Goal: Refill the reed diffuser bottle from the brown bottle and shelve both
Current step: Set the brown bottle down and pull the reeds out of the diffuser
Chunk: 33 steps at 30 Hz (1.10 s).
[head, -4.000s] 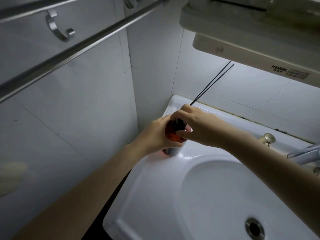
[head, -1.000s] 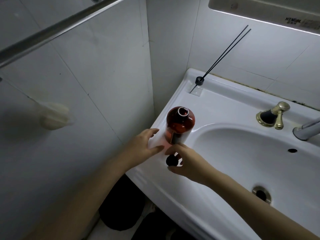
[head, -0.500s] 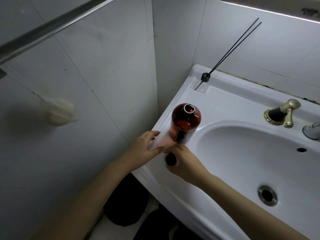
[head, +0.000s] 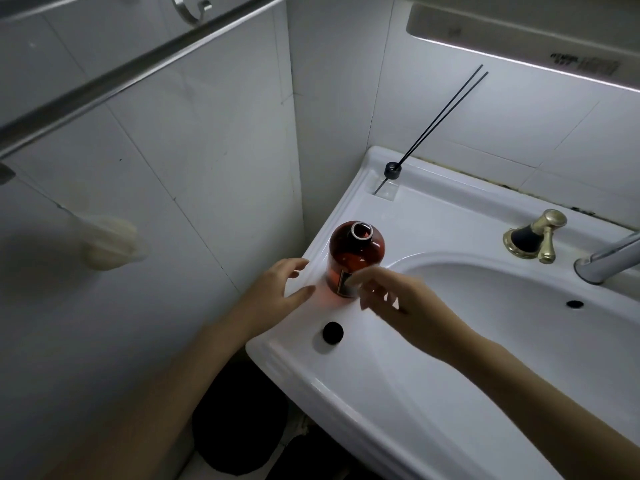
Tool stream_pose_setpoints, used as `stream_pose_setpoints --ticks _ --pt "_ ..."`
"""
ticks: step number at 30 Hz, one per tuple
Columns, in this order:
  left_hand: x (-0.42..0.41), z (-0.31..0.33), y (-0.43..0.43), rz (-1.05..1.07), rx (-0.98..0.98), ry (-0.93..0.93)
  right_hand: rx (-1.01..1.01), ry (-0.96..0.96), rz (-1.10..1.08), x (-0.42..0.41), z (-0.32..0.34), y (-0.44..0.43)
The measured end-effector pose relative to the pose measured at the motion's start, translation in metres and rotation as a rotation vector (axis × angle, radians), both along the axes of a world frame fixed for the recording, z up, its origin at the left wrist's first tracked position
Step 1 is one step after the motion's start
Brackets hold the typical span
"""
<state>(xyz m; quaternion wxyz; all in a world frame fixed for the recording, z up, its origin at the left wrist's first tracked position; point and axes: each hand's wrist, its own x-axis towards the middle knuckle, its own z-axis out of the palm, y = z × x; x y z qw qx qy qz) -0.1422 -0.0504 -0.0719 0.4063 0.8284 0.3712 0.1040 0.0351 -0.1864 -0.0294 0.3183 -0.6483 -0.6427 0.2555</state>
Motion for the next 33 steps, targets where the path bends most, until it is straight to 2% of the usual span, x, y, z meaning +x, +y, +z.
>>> stream_pose_setpoints --ticks 5,16,24,33 --pt "0.006 0.008 0.002 -0.014 0.027 -0.008 0.08 -0.007 -0.098 0.016 0.018 0.01" --pt "0.011 0.018 0.004 -0.025 0.045 -0.016 0.0 -0.106 -0.094 0.023 0.017 0.019" --pt "0.019 0.02 0.016 -0.014 0.062 -0.031 0.041 -0.047 -0.145 0.037 0.025 0.028" --pt "0.061 0.03 0.05 -0.019 0.093 -0.028 -0.037 0.056 -0.318 0.084 0.016 0.062"
